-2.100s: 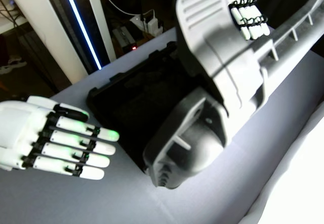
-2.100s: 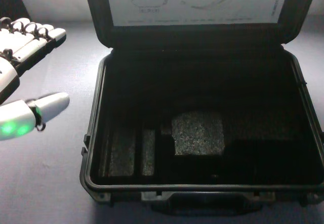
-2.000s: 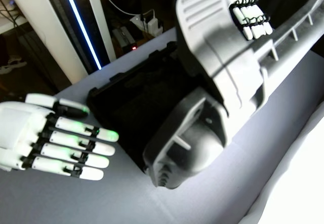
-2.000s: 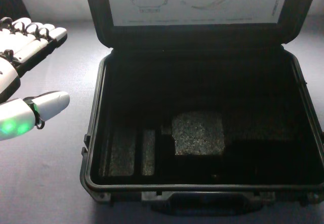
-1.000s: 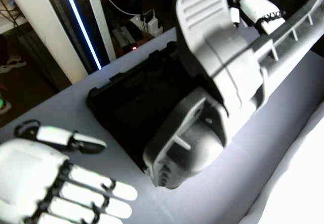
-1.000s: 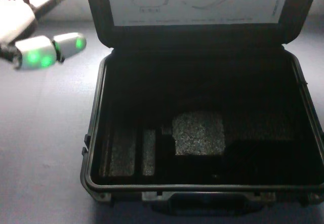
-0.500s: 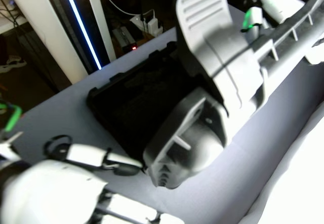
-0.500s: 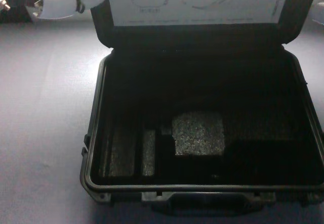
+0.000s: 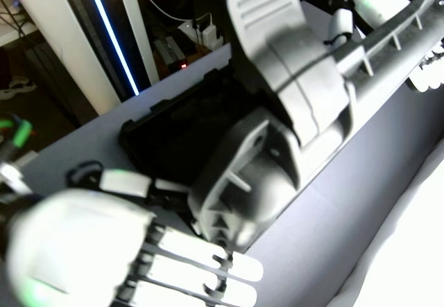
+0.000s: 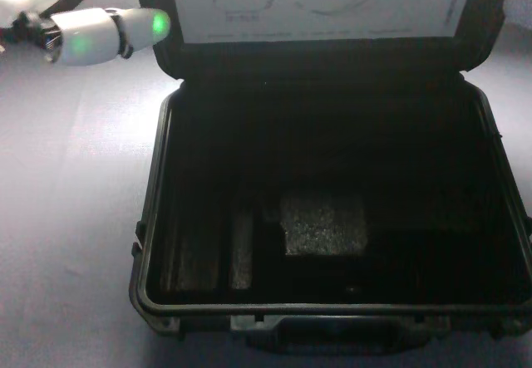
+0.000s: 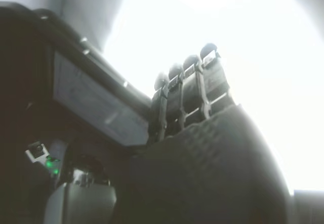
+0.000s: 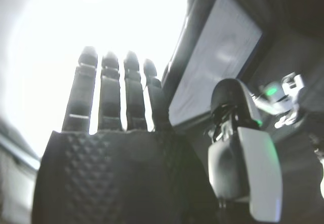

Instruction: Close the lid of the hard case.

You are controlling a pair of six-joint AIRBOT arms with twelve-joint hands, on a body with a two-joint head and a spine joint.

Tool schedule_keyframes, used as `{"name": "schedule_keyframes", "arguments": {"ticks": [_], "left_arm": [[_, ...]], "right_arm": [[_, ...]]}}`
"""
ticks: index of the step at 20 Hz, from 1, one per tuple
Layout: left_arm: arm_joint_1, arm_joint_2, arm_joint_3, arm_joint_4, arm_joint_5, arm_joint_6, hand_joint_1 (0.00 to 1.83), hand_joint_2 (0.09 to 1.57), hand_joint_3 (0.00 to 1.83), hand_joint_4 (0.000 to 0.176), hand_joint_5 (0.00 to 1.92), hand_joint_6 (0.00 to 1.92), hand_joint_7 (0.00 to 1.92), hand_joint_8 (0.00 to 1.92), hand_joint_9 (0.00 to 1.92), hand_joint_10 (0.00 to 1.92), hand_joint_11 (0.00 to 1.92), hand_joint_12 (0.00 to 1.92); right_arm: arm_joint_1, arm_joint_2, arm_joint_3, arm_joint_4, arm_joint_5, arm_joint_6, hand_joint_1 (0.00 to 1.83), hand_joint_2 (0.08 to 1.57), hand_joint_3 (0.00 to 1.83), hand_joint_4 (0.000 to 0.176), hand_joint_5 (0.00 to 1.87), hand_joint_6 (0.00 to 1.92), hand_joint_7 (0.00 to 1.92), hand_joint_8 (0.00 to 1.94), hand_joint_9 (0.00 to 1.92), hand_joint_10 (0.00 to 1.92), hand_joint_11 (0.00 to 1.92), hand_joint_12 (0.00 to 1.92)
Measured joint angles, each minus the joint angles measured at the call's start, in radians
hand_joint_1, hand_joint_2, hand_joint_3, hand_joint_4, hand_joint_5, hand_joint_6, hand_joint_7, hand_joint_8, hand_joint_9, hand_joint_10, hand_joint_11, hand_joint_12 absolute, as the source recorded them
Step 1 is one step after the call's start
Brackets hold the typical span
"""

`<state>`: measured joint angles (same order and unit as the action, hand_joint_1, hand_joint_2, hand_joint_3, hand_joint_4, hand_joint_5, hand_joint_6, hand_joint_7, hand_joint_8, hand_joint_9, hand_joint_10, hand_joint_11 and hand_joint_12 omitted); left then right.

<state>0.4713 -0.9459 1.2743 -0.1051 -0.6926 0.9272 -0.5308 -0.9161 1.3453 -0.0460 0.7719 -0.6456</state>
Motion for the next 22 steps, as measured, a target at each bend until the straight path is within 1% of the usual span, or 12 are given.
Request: {"name": "schedule_keyframes", "arguments": {"ticks": [3, 4, 6, 8, 10, 11, 12, 13, 15, 17, 19, 22], "left_arm": [[0.041, 0.038, -0.047, 0.020, -0.062, -0.011, 0.00, 1.22, 0.00, 0.000, 0.11, 0.00, 0.10, 0.00, 0.06, 0.00, 0.05, 0.03], [0.051, 0.048, -0.063, 0.022, -0.078, -0.013, 0.00, 1.23, 0.00, 0.000, 0.11, 0.00, 0.10, 0.00, 0.07, 0.01, 0.06, 0.03], [0.072, 0.072, -0.091, 0.033, -0.120, -0.015, 0.00, 1.21, 0.00, 0.000, 0.10, 0.00, 0.09, 0.00, 0.08, 0.01, 0.12, 0.06], [0.101, 0.095, -0.113, 0.043, -0.160, -0.026, 0.00, 1.19, 0.00, 0.000, 0.08, 0.00, 0.08, 0.00, 0.08, 0.01, 0.10, 0.05], [0.132, 0.109, -0.138, 0.044, -0.192, -0.032, 0.00, 1.20, 0.00, 0.000, 0.09, 0.00, 0.09, 0.00, 0.09, 0.01, 0.09, 0.05], [0.148, 0.120, -0.150, 0.050, -0.203, -0.032, 0.00, 1.20, 0.00, 0.000, 0.09, 0.00, 0.09, 0.00, 0.09, 0.01, 0.09, 0.05], [0.154, 0.127, -0.159, 0.054, -0.207, -0.034, 0.00, 1.18, 0.00, 0.000, 0.09, 0.00, 0.09, 0.00, 0.08, 0.01, 0.08, 0.04], [0.168, 0.137, -0.168, 0.061, -0.223, -0.035, 0.00, 1.18, 0.00, 0.000, 0.09, 0.00, 0.09, 0.00, 0.08, 0.00, 0.07, 0.04], [0.199, 0.158, -0.189, 0.074, -0.242, -0.039, 0.00, 1.26, 0.02, 0.000, 0.09, 0.00, 0.09, 0.00, 0.09, 0.01, 0.05, 0.03], [0.226, 0.168, -0.197, 0.091, -0.235, -0.039, 0.00, 1.27, 0.02, 0.000, 0.10, 0.00, 0.10, 0.01, 0.08, 0.00, 0.05, 0.03], [0.241, 0.170, -0.201, 0.077, -0.231, -0.047, 0.00, 1.30, 0.03, 0.000, 0.10, 0.00, 0.11, 0.01, 0.10, 0.01, 0.10, 0.05], [0.261, 0.172, -0.201, 0.065, -0.237, -0.057, 0.00, 1.31, 0.02, 0.000, 0.08, 0.00, 0.09, 0.00, 0.08, 0.00, 0.07, 0.04]], "right_arm": [[-0.056, 0.037, -0.053, -0.001, 0.074, 0.001, 0.24, 1.29, 0.00, 0.003, 0.21, 0.00, 0.23, 0.00, 0.20, 0.01, 0.18, 0.10], [-0.079, 0.047, -0.073, -0.004, 0.106, 0.000, 0.22, 1.29, 0.00, 0.014, 0.20, 0.00, 0.23, 0.00, 0.20, 0.01, 0.18, 0.10], [-0.105, 0.058, -0.099, -0.019, 0.146, 0.000, 0.20, 1.27, 0.00, 0.009, 0.20, 0.00, 0.23, 0.00, 0.20, 0.00, 0.16, 0.09], [-0.132, 0.063, -0.114, -0.020, 0.181, 0.001, 0.25, 1.24, 0.00, 0.023, 0.20, 0.00, 0.23, 0.00, 0.20, 0.00, 0.17, 0.10], [-0.172, 0.064, -0.125, -0.003, 0.216, 0.001, 0.22, 1.23, 0.00, 0.014, 0.19, 0.00, 0.23, 0.00, 0.20, 0.00, 0.18, 0.10], [-0.195, 0.065, -0.133, 0.003, 0.227, 0.002, 0.23, 1.21, 0.00, 0.024, 0.19, 0.00, 0.23, 0.00, 0.20, 0.00, 0.17, 0.09], [-0.212, 0.065, -0.137, 0.009, 0.238, 0.003, 0.24, 1.21, 0.00, 0.005, 0.20, 0.00, 0.22, 0.00, 0.20, 0.00, 0.17, 0.09], [-0.233, 0.064, -0.142, 0.014, 0.248, 0.004, 0.25, 1.22, 0.00, 0.000, 0.20, 0.01, 0.22, 0.00, 0.20, 0.00, 0.16, 0.09], [-0.268, 0.061, -0.145, 0.019, 0.255, 0.006, 0.25, 1.23, 0.00, 0.000, 0.21, 0.01, 0.24, 0.01, 0.20, 0.00, 0.16, 0.08], [-0.285, 0.055, -0.147, 0.024, 0.246, 0.016, 0.27, 1.23, 0.00, 0.000, 0.21, 0.01, 0.23, 0.00, 0.19, 0.00, 0.16, 0.08], [-0.303, 0.051, -0.150, 0.039, 0.256, 0.020, 0.24, 1.23, 0.00, 0.000, 0.21, 0.00, 0.24, 0.00, 0.21, 0.01, 0.17, 0.09], [-0.335, 0.050, -0.149, 0.060, 0.271, 0.031, 0.26, 1.24, 0.00, 0.002, 0.20, 0.00, 0.23, 0.00, 0.18, 0.00, 0.14, 0.07]]}}
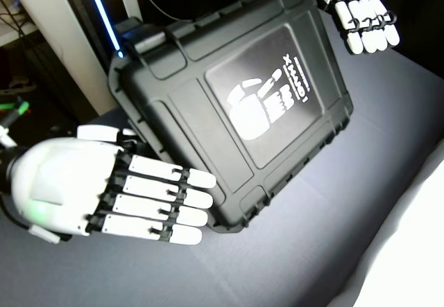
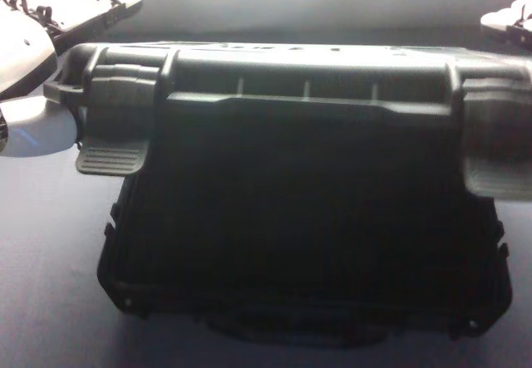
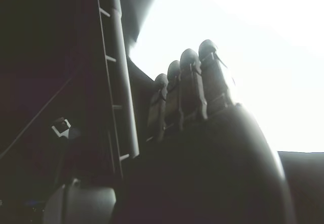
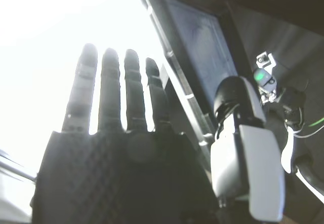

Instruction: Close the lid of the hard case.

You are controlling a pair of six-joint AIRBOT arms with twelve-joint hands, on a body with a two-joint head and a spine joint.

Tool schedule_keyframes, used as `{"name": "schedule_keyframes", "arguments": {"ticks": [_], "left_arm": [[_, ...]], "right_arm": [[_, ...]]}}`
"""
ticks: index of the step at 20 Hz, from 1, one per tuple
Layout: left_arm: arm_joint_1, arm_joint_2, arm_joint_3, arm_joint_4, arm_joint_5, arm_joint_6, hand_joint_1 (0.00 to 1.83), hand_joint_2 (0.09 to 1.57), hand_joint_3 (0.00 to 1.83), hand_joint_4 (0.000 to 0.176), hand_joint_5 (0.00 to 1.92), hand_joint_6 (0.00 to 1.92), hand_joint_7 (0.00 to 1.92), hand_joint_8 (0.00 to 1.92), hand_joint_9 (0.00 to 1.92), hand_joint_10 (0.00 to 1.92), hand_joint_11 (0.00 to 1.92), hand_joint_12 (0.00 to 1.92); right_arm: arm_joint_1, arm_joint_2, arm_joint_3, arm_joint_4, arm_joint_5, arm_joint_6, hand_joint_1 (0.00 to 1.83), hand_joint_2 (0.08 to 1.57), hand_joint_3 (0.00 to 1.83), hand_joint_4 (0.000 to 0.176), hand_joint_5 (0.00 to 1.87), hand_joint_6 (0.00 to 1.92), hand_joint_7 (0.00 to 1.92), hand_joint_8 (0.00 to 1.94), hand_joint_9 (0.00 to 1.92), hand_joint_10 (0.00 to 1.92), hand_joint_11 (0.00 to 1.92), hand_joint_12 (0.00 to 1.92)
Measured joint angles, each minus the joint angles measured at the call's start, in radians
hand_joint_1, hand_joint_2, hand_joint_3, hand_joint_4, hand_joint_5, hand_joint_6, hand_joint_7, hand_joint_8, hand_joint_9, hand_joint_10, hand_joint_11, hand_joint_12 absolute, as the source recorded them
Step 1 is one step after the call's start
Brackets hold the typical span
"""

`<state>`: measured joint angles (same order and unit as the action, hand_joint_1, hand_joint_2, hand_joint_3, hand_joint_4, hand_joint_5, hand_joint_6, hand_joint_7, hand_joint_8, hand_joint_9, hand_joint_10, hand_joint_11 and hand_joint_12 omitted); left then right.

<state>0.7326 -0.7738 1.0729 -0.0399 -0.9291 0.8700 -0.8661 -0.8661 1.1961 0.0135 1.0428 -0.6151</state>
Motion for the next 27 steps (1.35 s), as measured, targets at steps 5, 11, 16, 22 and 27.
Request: {"name": "schedule_keyframes", "arguments": {"ticks": [5, 11, 16, 22, 27], "left_arm": [[0.108, 0.041, -0.052, -0.021, -0.031, -0.005, 0.00, 1.32, 0.01, 0.000, 0.05, 0.00, 0.05, 0.00, 0.07, 0.00, 0.05, 0.03], [0.324, 0.105, -0.132, -0.135, -0.188, -0.004, 0.12, 1.44, 0.01, 0.000, 0.05, 0.00, 0.03, 0.00, 0.03, 0.00, 0.03, 0.02], [0.469, 0.153, -0.165, -0.249, -0.333, -0.011, 0.33, 1.46, 0.00, 0.000, 0.06, 0.00, 0.07, 0.01, 0.09, 0.01, 0.04, 0.03], [0.555, 0.159, -0.188, -0.303, -0.478, -0.035, 0.15, 1.36, 0.00, 0.000, 0.13, 0.00, 0.13, 0.00, 0.13, 0.00, 0.09, 0.08], [0.508, 0.063, -0.174, -0.298, -0.631, -0.091, 0.06, 1.21, 0.00, 0.000, 0.04, 0.00, 0.03, 0.00, 0.02, 0.00, 0.02, 0.03]], "right_arm": [[-0.051, 0.004, -0.016, 0.018, 0.014, 0.012, 0.29, 1.24, 0.00, 0.012, 0.22, 0.01, 0.26, 0.01, 0.21, 0.01, 0.15, 0.07], [-0.087, 0.016, -0.027, 0.050, 0.023, 0.014, 0.27, 1.26, 0.00, 0.000, 0.20, 0.00, 0.25, 0.00, 0.23, 0.01, 0.18, 0.09], [-0.113, 0.039, -0.052, 0.046, 0.027, 0.016, 0.33, 1.28, 0.00, 0.000, 0.20, 0.00, 0.24, 0.00, 0.20, 0.00, 0.14, 0.07], [-0.233, 0.079, -0.113, 0.134, 0.187, 0.015, 0.40, 1.25, 0.00, 0.032, 0.20, 0.00, 0.18, 0.00, 0.14, 0.00, 0.11, 0.06], [-0.261, 0.072, -0.142, 0.158, 0.464, 0.015, 0.66, 1.29, 0.00, 0.000, 0.19, 0.00, 0.27, 0.00, 0.29, 0.01, 0.29, 0.18]]}}
